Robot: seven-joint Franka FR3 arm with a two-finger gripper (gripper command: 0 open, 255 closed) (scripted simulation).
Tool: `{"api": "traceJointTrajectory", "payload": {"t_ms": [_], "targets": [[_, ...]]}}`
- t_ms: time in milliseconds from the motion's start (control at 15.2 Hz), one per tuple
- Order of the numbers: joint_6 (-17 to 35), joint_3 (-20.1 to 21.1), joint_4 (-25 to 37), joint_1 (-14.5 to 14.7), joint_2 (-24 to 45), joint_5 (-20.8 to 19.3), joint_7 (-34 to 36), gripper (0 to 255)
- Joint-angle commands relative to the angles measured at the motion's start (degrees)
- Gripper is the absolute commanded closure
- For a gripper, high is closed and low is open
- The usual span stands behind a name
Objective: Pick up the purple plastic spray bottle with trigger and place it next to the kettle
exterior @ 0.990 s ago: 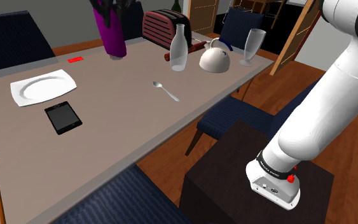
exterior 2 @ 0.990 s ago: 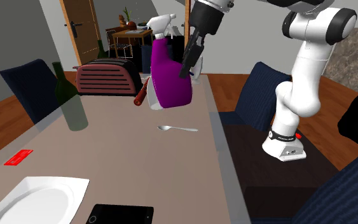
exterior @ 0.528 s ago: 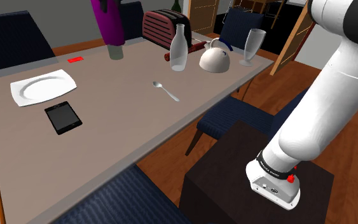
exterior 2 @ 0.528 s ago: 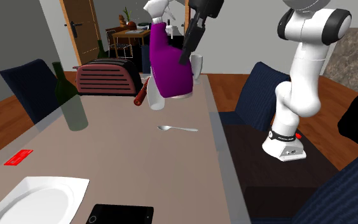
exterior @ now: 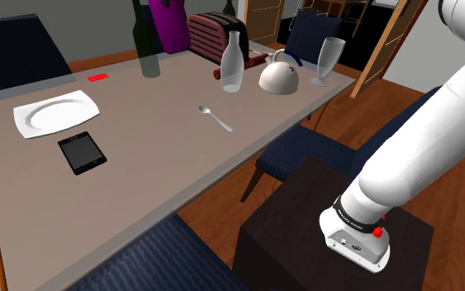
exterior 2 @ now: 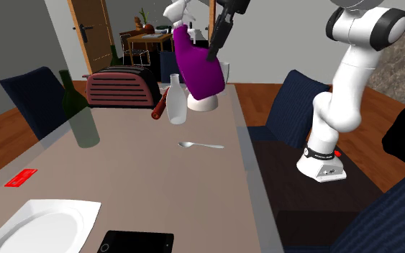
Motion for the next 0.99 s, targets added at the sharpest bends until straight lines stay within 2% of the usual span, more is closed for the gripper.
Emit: {"api": "traceJointTrajectory", "payload": {"t_ms": [0, 396, 924], "targets": [[1.7, -2.4, -4.8, -1.2, -3.9, 2.8, -3.5, 255], [3.8, -9.9, -13.4, -3.4, -11.1, 7.6, -13.3, 255], [5.0, -19.3, -20.4, -5.6, -16.4, 10.2, -25.4, 255]]}}
